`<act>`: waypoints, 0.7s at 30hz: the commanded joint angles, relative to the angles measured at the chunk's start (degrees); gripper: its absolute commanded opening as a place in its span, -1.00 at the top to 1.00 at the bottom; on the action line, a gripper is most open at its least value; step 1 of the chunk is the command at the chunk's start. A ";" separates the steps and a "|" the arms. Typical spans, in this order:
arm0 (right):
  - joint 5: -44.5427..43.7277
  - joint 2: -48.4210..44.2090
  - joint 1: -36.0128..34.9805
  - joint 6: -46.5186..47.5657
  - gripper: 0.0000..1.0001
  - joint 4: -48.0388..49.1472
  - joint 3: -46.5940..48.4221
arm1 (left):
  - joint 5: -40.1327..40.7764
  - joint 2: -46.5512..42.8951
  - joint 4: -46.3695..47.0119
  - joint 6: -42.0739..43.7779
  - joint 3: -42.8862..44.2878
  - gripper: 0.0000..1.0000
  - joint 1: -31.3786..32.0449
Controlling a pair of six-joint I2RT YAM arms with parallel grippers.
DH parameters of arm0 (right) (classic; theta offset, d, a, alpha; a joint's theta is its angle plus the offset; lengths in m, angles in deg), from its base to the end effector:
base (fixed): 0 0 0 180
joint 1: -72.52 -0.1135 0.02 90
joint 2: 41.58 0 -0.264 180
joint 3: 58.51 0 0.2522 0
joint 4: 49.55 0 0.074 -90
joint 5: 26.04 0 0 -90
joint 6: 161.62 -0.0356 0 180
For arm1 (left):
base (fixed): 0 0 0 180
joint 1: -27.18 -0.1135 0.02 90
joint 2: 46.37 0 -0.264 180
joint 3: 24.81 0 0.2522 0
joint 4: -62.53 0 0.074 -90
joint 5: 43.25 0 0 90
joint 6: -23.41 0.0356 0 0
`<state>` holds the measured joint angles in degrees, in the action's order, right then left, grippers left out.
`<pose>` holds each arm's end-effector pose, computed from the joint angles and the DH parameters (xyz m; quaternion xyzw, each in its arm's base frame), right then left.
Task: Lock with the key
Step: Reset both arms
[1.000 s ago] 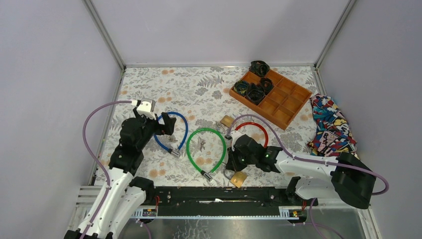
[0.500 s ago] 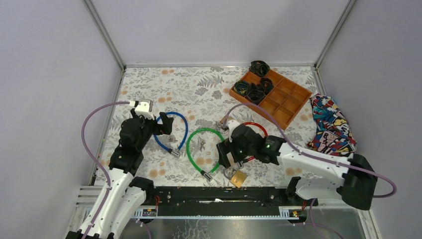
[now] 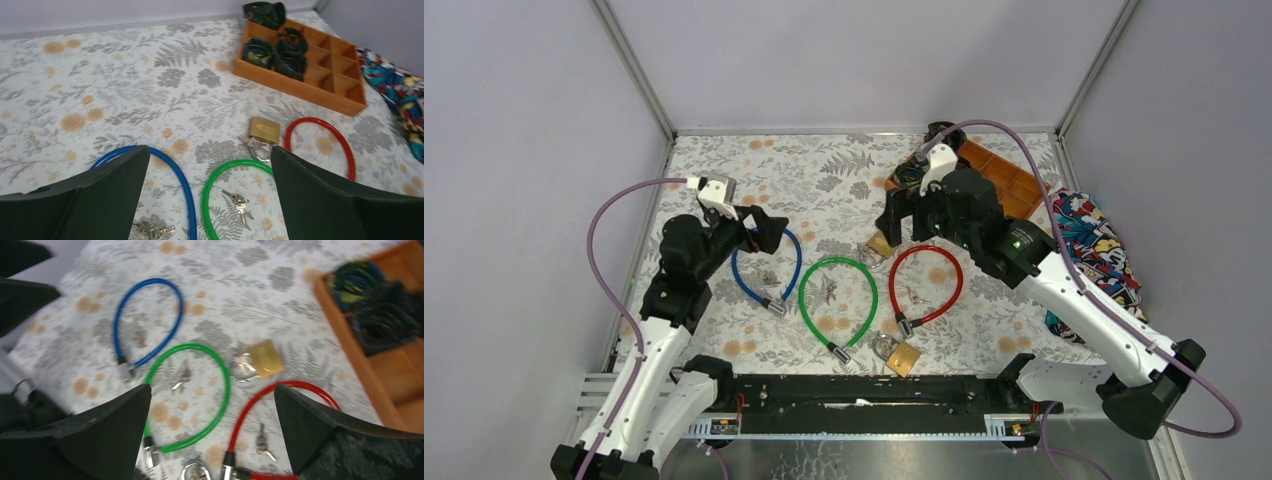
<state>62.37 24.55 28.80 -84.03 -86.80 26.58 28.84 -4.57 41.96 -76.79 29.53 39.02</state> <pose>0.1855 0.1760 0.4025 -0.2109 0.7826 0.2656 0.5221 0.1702 -0.0469 0.3292 0.1128 0.7441 -0.2392 0.6135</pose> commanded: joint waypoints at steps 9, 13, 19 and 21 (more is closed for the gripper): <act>-42.29 -16.53 25.62 -10.34 -0.99 3.93 -21.27 | 33.83 -6.37 19.90 4.76 -18.54 -0.97 -4.93; -49.04 -23.13 25.62 -21.54 -0.99 2.94 -28.50 | 32.74 -7.89 19.84 5.54 -22.14 -0.97 -7.01; -49.57 -30.19 25.62 -26.43 -0.99 5.91 -39.03 | 30.98 -8.59 20.14 6.06 -23.40 -0.97 -8.41; -49.99 -30.72 25.62 -27.06 -0.99 4.93 -40.04 | 30.70 -8.63 19.91 6.30 -23.56 -0.97 -8.47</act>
